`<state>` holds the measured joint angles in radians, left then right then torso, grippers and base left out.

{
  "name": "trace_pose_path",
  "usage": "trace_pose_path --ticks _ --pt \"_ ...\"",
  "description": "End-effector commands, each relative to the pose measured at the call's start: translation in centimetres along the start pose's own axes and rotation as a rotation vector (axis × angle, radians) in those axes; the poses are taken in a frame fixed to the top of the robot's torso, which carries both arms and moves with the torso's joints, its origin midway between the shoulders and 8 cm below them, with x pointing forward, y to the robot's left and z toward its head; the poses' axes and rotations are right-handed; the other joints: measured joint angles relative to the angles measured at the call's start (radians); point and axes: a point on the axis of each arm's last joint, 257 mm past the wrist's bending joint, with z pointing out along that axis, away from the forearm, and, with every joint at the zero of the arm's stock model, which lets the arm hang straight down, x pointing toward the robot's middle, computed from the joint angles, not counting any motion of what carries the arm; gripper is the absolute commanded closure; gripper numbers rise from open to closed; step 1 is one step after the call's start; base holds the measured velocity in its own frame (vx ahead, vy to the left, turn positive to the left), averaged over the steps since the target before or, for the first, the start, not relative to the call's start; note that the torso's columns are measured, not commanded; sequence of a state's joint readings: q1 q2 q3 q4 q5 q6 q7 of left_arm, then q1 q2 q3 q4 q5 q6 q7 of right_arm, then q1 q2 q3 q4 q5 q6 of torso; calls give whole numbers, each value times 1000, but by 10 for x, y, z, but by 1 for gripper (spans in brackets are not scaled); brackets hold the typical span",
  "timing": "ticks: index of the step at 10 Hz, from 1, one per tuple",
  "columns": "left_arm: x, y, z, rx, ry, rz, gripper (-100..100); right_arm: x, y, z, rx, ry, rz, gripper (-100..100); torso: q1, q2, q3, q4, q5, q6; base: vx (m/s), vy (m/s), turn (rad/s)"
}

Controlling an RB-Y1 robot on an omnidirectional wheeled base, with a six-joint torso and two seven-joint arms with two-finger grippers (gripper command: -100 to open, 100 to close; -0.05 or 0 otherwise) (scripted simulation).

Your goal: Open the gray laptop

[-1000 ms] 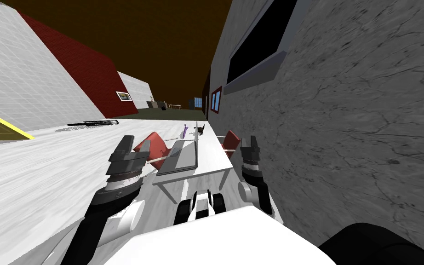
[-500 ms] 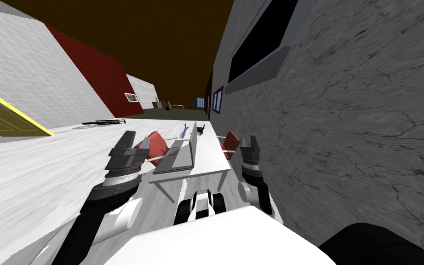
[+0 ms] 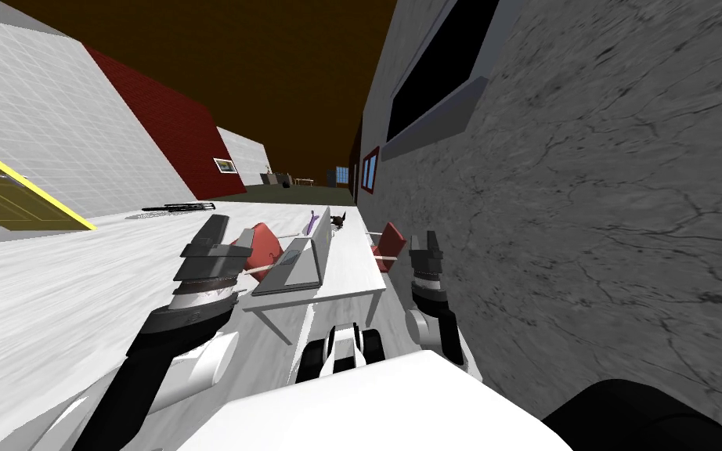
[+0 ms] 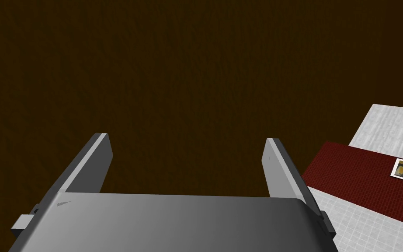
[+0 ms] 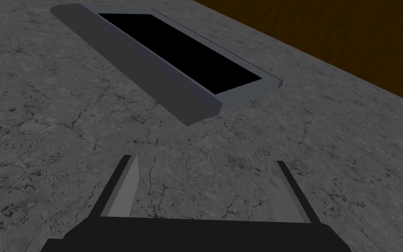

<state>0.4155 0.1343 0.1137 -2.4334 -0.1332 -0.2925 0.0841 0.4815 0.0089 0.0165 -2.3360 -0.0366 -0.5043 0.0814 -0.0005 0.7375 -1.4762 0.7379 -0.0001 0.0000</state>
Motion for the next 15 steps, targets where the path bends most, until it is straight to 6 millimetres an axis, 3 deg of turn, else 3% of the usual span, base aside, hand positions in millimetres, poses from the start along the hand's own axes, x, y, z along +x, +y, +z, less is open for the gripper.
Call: trace_pose_path --ticks 1,8,14,15 --pt "-4 3 4 -33 1 8 -100 0 0 0 0 0 0 0 0 -1 -1 0 0 0 -3 -99 -16" --pt "-20 40 -2 -199 28 37 -100 0 0 0 0 0 0 0 1 0 0 0 0 0 0 -99 -33" --pt "-47 99 -32 -453 84 92 -100 0 0 0 0 0 0 0 1 -1 0 0 0 0 11 -86 -56" --pt "-48 101 -33 -463 81 93 -100 0 0 0 0 0 0 0 1 -1 -1 0 0 0 13 -72 9"
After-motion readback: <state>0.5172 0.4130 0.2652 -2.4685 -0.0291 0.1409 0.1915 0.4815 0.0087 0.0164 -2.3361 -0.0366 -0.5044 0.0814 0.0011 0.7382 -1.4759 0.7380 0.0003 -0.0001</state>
